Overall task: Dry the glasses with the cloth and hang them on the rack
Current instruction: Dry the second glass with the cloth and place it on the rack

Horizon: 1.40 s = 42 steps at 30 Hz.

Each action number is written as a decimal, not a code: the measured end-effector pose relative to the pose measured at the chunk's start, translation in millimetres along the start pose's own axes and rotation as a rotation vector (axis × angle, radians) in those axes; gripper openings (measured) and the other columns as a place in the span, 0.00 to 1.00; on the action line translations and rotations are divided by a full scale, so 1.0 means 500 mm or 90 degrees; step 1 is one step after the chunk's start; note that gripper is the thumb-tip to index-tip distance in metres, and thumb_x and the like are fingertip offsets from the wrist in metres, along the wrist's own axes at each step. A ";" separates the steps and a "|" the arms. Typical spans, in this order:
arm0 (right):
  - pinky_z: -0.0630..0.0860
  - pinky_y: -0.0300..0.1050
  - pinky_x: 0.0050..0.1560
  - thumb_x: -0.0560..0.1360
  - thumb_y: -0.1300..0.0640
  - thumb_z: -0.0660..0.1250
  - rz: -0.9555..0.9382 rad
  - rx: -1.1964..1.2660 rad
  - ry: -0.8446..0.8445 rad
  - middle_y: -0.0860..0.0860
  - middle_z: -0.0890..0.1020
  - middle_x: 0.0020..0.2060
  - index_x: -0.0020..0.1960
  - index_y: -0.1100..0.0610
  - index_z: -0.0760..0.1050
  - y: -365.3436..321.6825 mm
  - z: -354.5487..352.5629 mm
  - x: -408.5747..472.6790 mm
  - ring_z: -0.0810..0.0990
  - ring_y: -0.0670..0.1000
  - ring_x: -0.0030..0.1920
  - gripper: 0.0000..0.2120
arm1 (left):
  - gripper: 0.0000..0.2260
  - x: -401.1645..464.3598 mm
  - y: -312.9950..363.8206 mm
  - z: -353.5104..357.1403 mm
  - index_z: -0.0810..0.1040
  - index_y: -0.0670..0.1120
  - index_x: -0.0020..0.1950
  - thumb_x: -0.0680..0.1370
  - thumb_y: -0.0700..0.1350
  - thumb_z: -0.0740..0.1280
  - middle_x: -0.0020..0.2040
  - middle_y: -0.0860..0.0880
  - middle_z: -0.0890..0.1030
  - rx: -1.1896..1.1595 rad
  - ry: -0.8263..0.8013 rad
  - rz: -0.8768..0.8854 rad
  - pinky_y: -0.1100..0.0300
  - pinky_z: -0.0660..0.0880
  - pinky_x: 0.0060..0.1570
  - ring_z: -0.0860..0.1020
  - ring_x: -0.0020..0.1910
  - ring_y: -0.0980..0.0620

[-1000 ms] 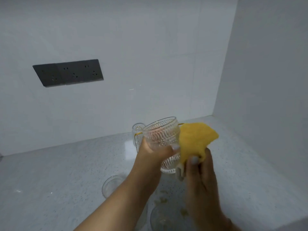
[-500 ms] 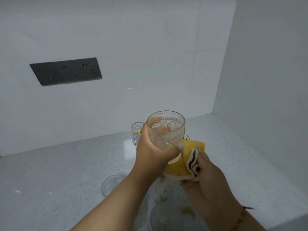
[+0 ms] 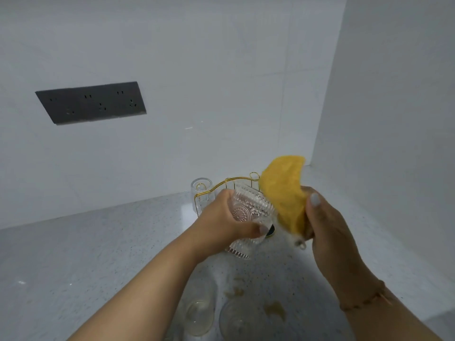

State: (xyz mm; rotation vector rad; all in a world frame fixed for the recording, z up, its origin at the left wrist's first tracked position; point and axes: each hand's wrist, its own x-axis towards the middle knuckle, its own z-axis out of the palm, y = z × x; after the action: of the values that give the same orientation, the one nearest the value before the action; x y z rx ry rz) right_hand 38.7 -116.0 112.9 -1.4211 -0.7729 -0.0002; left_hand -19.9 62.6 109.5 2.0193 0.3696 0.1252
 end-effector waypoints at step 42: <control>0.73 0.48 0.34 0.75 0.38 0.61 0.238 0.016 0.270 0.56 0.68 0.29 0.38 0.58 0.70 0.100 -0.022 0.136 0.74 0.50 0.30 0.23 | 0.21 0.121 0.036 -0.069 0.77 0.48 0.54 0.65 0.45 0.81 0.46 0.45 0.82 -0.212 0.208 0.007 0.53 0.82 0.40 0.84 0.43 0.45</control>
State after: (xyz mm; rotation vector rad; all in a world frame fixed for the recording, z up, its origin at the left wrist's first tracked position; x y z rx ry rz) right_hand 117.7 -85.9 102.0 -1.4585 -0.1542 -0.0030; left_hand 32.8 103.2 137.1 1.6700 0.5071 0.4943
